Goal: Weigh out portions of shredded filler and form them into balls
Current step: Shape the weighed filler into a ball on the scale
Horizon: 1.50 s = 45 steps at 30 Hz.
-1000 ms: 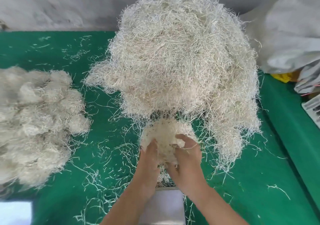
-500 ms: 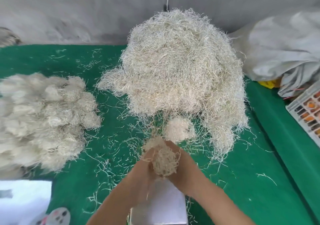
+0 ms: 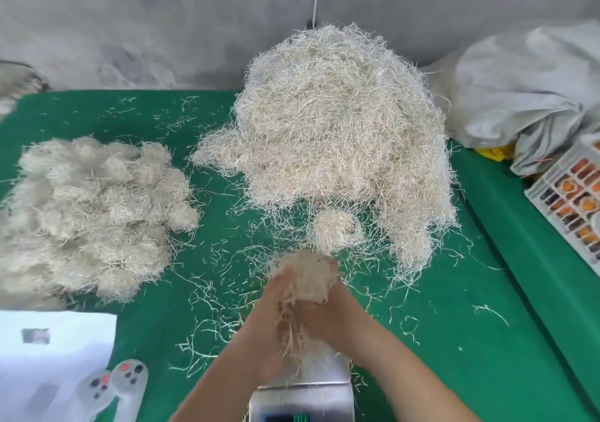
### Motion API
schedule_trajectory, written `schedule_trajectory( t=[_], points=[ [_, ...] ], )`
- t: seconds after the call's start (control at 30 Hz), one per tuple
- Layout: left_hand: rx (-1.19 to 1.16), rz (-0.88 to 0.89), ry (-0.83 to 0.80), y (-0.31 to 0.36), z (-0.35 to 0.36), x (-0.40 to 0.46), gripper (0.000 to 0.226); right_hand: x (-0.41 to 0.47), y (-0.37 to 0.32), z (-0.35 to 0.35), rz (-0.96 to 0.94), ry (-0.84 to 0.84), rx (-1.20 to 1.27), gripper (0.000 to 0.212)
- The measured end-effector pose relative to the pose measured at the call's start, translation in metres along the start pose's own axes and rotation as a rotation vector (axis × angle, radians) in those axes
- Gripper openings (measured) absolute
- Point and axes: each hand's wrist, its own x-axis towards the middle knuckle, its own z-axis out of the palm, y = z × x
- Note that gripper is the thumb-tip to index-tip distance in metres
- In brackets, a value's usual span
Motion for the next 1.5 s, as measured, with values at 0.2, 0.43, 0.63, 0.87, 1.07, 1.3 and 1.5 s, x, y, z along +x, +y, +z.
schedule_trajectory(
  t=[0.2,0.43,0.63,0.87,1.07,1.3,1.5],
  points=[
    [0.142,0.174,0.295,0.002,-0.006,0.018,0.029,-0.008,0.025,-0.02,0.02,0.171,0.148,0.03],
    [0.486,0.076,0.373,-0.031,-0.063,0.026,0.042,-0.002,0.062,-0.015,0.267,0.068,-0.112,0.043],
    [0.574,0.077,0.361,-0.038,-0.085,0.031,0.067,-0.014,0.075,-0.023,0.293,-0.043,-0.239,0.092],
    [0.929,0.421,0.385,-0.045,-0.078,0.004,0.061,-0.024,0.076,-0.031,0.071,0.261,-0.32,0.055],
    [1.247,0.586,0.26,-0.043,-0.051,0.013,0.057,-0.022,0.073,-0.006,-0.056,0.206,-0.538,0.067],
    [1.295,0.318,0.06,-0.055,-0.048,0.03,0.065,-0.008,0.087,0.002,0.155,-0.003,-0.576,0.079],
    [1.222,0.306,0.056,-0.061,-0.061,0.01,0.041,-0.021,0.1,-0.001,0.173,-0.047,-0.548,0.056]
  ],
)
